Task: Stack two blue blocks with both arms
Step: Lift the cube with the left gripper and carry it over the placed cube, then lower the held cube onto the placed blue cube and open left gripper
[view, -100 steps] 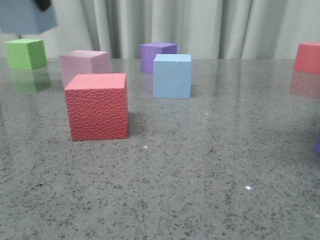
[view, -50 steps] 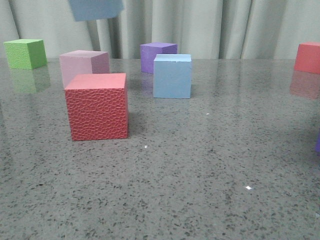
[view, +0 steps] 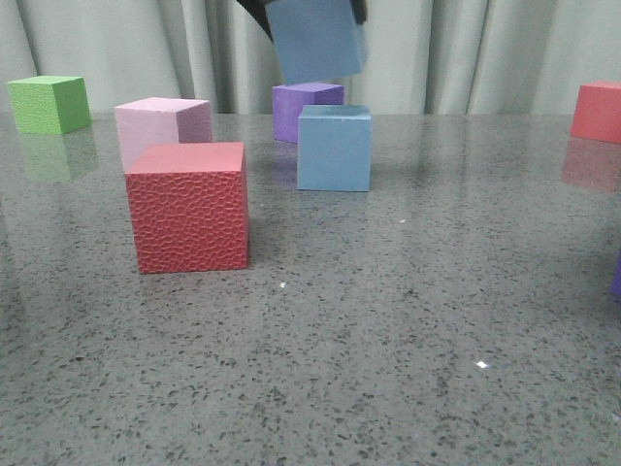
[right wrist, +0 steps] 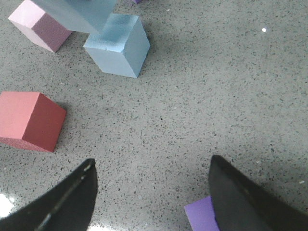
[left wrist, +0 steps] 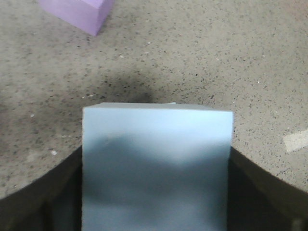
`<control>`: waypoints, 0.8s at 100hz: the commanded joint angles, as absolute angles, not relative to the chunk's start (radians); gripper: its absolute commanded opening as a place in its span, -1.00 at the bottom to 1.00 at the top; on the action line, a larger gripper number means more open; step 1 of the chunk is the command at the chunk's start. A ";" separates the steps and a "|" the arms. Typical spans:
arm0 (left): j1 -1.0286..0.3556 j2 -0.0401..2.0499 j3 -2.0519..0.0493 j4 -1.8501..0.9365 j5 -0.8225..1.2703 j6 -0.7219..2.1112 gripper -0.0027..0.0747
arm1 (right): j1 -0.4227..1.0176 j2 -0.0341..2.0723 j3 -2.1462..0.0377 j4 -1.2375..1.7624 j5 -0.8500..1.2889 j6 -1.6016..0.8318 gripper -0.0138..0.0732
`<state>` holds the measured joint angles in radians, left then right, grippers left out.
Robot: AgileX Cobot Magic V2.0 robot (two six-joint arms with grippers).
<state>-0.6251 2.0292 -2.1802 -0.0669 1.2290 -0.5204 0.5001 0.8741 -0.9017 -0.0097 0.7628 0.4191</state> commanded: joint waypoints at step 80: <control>-0.634 2.030 -2.229 -0.092 1.203 -0.534 0.00 | 0.499 0.864 -0.925 -0.025 0.716 0.411 0.45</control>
